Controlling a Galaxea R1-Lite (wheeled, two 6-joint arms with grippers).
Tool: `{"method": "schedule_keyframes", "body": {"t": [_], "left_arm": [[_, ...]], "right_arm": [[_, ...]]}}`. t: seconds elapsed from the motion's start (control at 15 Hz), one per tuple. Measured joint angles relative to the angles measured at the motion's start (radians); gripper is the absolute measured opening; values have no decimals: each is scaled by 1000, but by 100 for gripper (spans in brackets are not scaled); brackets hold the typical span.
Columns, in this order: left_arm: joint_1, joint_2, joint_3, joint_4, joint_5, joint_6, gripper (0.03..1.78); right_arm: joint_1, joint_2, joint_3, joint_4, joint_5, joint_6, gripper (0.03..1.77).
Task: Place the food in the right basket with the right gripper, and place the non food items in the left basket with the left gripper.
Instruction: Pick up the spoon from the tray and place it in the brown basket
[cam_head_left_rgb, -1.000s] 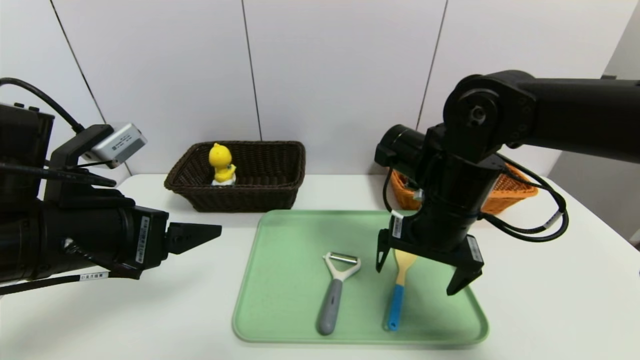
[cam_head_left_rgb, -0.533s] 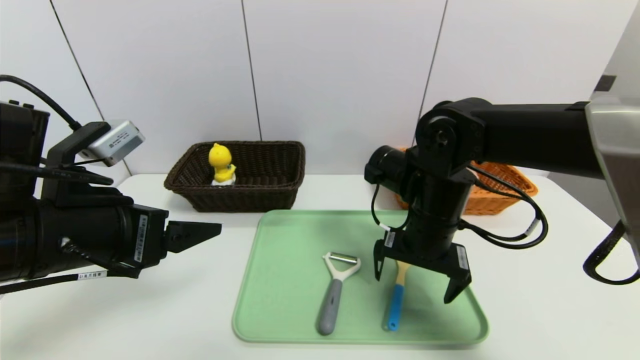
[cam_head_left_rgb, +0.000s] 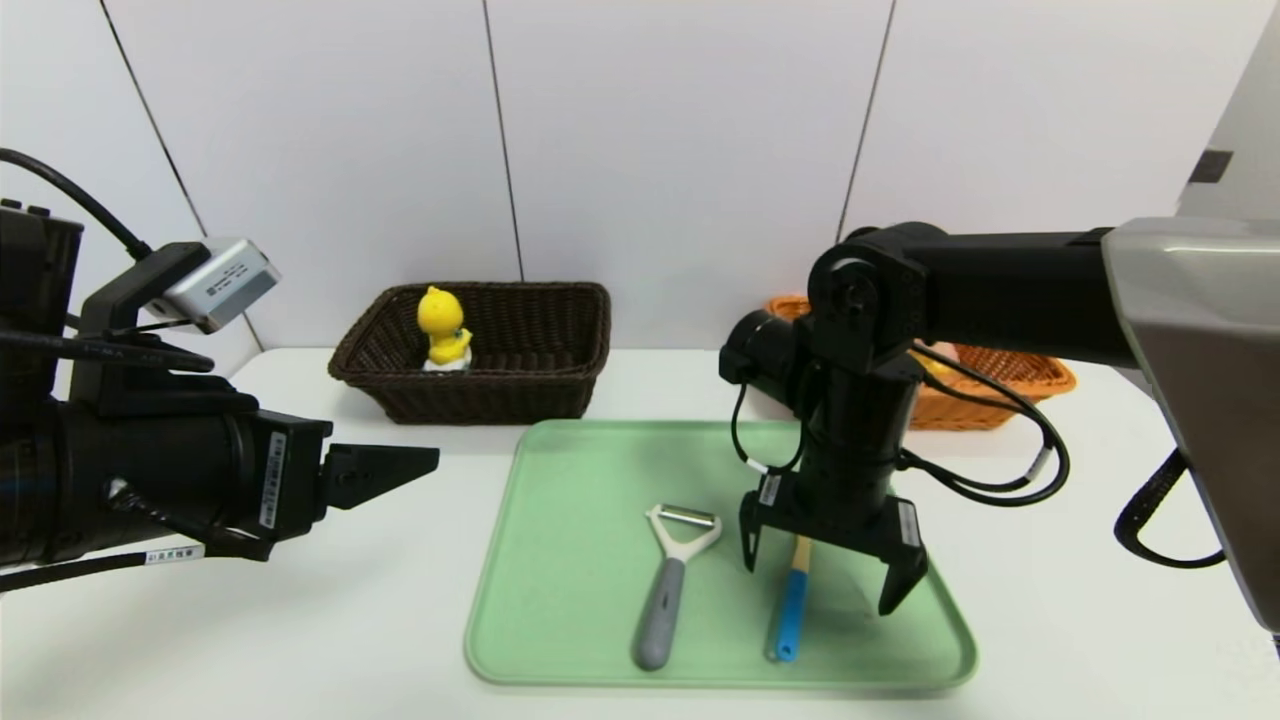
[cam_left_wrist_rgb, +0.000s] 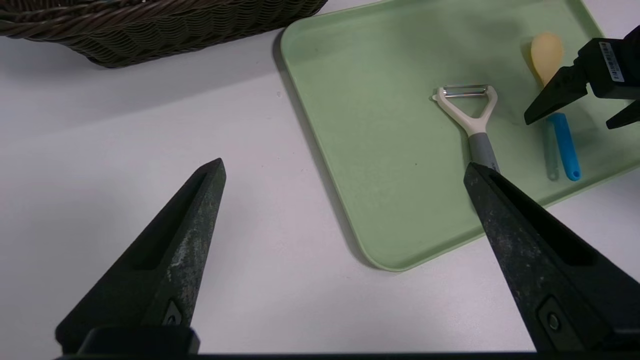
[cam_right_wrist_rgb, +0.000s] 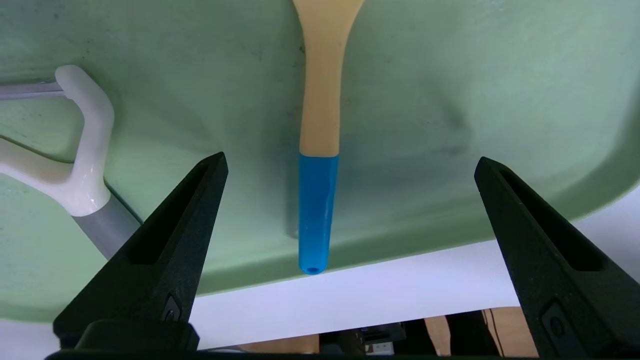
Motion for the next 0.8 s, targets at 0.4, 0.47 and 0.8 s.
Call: {"method": "schedule_keyframes", "body": {"t": [0.4,0.47,0.8], "left_arm": [[0,-7,9,0,0,-1,169],[0,-8,9,0,0,-2,169],[0,-8,9,-1,-1,0,169]], "right_arm": [[-2,12,0,-23,5,6,170],[-3,16,0,-24,4,9,170],[-3,26,-1,-27,6,11,155]]}}
